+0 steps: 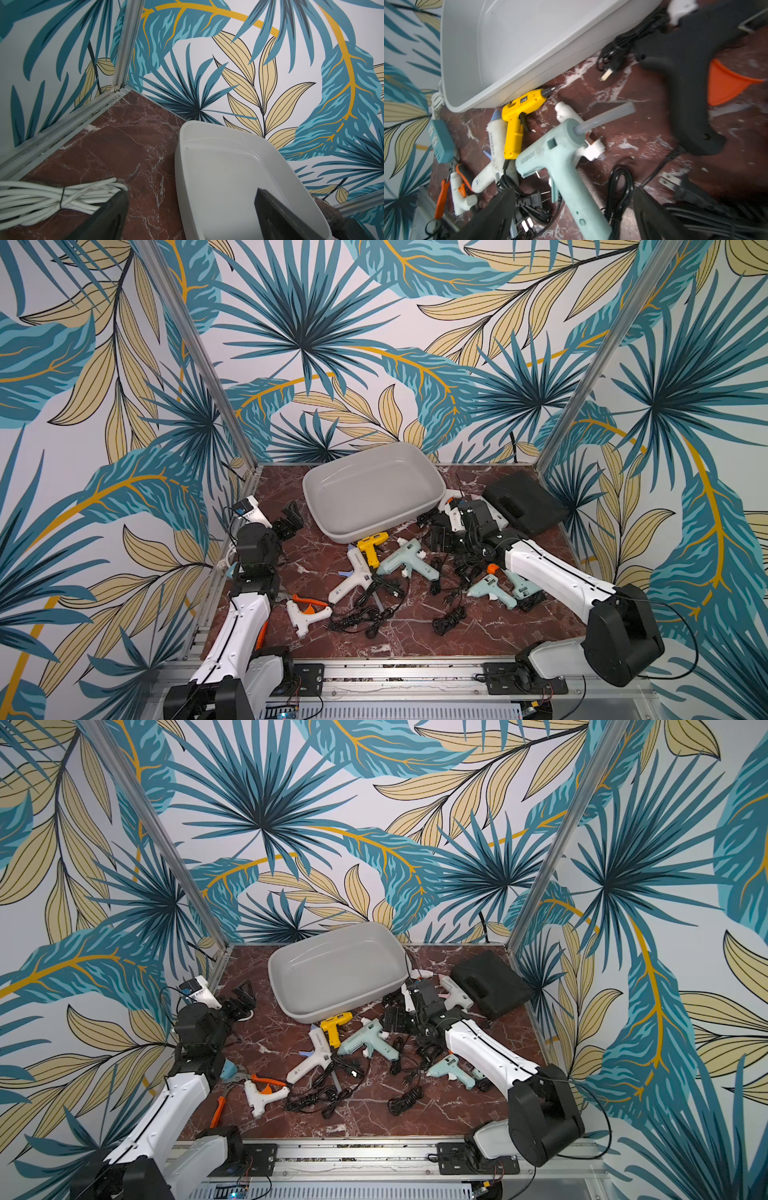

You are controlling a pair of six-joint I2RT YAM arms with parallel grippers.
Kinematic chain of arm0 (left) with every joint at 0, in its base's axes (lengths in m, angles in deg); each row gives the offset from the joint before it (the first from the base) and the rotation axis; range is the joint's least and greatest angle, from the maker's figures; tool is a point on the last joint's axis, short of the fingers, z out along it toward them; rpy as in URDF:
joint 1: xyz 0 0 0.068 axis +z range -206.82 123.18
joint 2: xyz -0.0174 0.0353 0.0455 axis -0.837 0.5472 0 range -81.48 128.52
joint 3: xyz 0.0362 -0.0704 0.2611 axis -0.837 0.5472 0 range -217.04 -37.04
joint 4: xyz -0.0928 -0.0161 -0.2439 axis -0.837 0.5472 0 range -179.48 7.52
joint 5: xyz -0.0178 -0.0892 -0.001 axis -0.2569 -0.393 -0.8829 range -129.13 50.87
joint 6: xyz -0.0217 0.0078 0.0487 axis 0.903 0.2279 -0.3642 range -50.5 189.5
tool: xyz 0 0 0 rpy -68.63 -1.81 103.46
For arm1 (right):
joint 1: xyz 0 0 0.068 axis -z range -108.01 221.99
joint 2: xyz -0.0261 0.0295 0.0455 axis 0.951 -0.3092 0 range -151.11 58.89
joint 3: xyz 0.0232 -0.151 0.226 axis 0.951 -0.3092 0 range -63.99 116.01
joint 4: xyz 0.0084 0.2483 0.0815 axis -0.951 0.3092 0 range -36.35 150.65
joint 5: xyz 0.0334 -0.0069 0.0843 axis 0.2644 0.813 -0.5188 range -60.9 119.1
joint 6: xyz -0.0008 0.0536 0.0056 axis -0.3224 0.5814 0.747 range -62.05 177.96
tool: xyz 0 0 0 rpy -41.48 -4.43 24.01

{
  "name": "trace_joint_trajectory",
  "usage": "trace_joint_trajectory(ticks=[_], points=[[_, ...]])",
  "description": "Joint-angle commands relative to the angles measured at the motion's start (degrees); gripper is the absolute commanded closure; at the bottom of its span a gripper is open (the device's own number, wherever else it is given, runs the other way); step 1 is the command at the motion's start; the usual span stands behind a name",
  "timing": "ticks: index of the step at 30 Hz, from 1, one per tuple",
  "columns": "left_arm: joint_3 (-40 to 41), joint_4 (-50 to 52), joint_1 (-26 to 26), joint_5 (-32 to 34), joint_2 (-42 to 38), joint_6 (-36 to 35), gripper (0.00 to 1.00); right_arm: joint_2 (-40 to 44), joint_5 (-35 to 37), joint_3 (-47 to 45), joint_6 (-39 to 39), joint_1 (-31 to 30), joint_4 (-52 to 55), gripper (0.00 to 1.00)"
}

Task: Put the hot melt glue gun into the storage box
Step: Pick up the hot melt adhesive gun from the center of the board.

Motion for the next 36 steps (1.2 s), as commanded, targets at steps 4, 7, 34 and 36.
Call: trace_joint_trajectory(ticks=[4, 7, 34, 36], points=[[-2.3, 1.8, 0.6, 0.5, -0.3, 0.7, 0.00, -6.1, -8.6, 5.1, -1.5, -2.0, 5.2, 0.13], [-2.8, 3.3, 0.5, 1.3, -0.2, 0.4, 0.00, -8.9, -9.3, 7.1, -2.5, -2.9, 6.8, 0.15], [-5.6, 8.9, 0.6, -1.9, -0.1, -2.9, 0.00, -16.4, -2.3, 14.8, -18.9, -4.4, 24.4, 0.32], [-5.7, 9.0, 0.6, -1.9, -0.1, -3.0, 0.00, -17.1, -2.0, 14.8, -20.4, -4.4, 25.1, 0.33]])
